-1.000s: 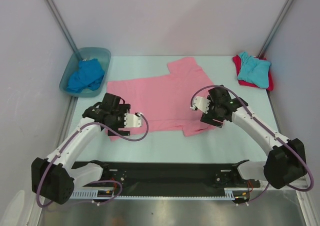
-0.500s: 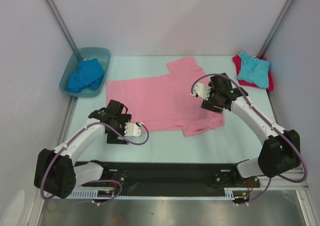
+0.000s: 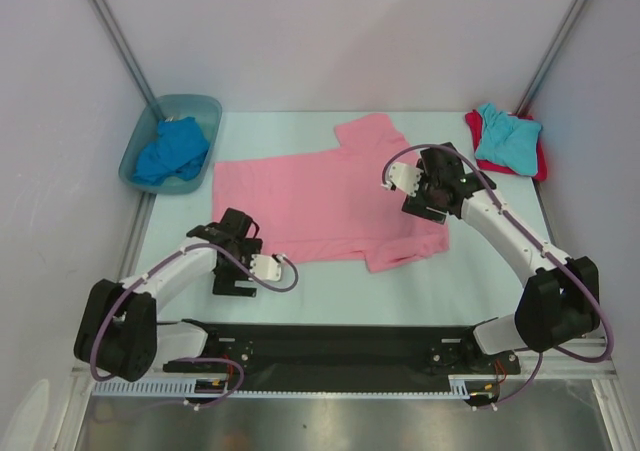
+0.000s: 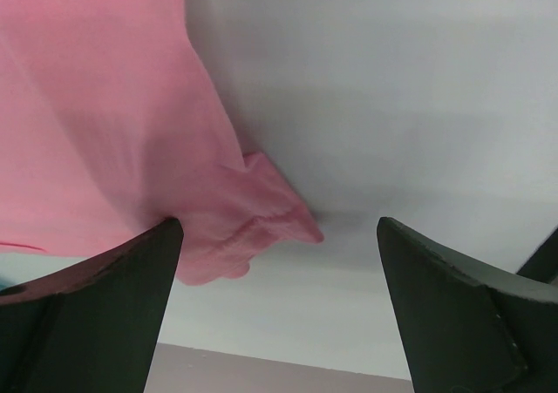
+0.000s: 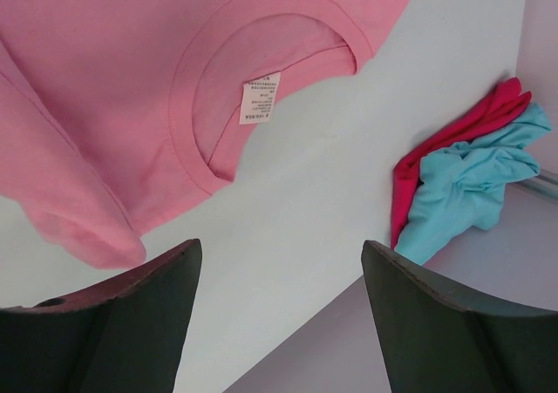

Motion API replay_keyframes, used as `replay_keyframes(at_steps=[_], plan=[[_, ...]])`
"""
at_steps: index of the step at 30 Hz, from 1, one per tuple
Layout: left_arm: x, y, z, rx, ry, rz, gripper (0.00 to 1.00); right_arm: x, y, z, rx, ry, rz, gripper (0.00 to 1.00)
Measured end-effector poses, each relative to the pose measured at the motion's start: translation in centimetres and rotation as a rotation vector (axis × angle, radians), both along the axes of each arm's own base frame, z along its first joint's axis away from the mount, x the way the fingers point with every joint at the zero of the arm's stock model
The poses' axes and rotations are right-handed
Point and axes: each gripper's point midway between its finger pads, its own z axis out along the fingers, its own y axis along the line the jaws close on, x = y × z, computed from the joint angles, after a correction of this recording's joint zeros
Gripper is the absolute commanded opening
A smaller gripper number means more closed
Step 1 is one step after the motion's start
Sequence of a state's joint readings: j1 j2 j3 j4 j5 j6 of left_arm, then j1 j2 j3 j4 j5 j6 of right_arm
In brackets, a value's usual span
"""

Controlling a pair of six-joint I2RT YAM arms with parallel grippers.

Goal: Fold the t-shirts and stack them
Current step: Fold the tshirt

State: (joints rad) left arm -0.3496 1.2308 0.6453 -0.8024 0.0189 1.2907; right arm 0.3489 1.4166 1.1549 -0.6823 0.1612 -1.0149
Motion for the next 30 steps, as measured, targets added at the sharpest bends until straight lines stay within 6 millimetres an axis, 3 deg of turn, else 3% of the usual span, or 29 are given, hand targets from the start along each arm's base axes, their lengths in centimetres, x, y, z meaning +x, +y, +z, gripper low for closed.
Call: replay_keyframes(at_steps=[5, 11, 14, 18, 22, 24, 26, 30], plan=[[1.5, 0.3, -1.0, 0.032, -0.037, 0.020, 0.99, 0.2, -0.2, 0.3, 0.002, -0.006, -0.006, 0.80], [1.6, 0.7, -1.1, 0.051, -0.043, 0.047, 0.95, 0.3, -0.8, 0.3, -0.002, -0.007, -0.023, 0.80], [1.7, 0.8, -1.1, 0.058, -0.039, 0.051, 0.80, 0.3, -1.1, 0.3, -0.004, -0.008, -0.031, 0.80], [1.6, 0.9, -1.4, 0.070, -0.024, 0.062, 0.36, 0.4, -1.3, 0.3, -0.006, -0.009, -0.035, 0.80], [2.5, 0.8, -1.6, 0.071, -0.054, 0.062, 0.30, 0.4, -1.5, 0.3, -0.008, -0.009, -0.037, 0.80], [2.7, 0.7, -1.5, 0.068, -0.061, 0.065, 0.22, 0.4, -1.6, 0.3, -0.008, -0.010, -0.040, 0.80], [2.9, 0.7, -1.4, 0.067, -0.066, 0.066, 0.01, 0.5, -1.7, 0.3, -0.008, -0.010, -0.042, 0.80], [3.5, 0.6, -0.7, 0.065, -0.077, 0.066, 0.00, 0.5, -1.8, 0.3, -0.009, -0.010, -0.042, 0.81]])
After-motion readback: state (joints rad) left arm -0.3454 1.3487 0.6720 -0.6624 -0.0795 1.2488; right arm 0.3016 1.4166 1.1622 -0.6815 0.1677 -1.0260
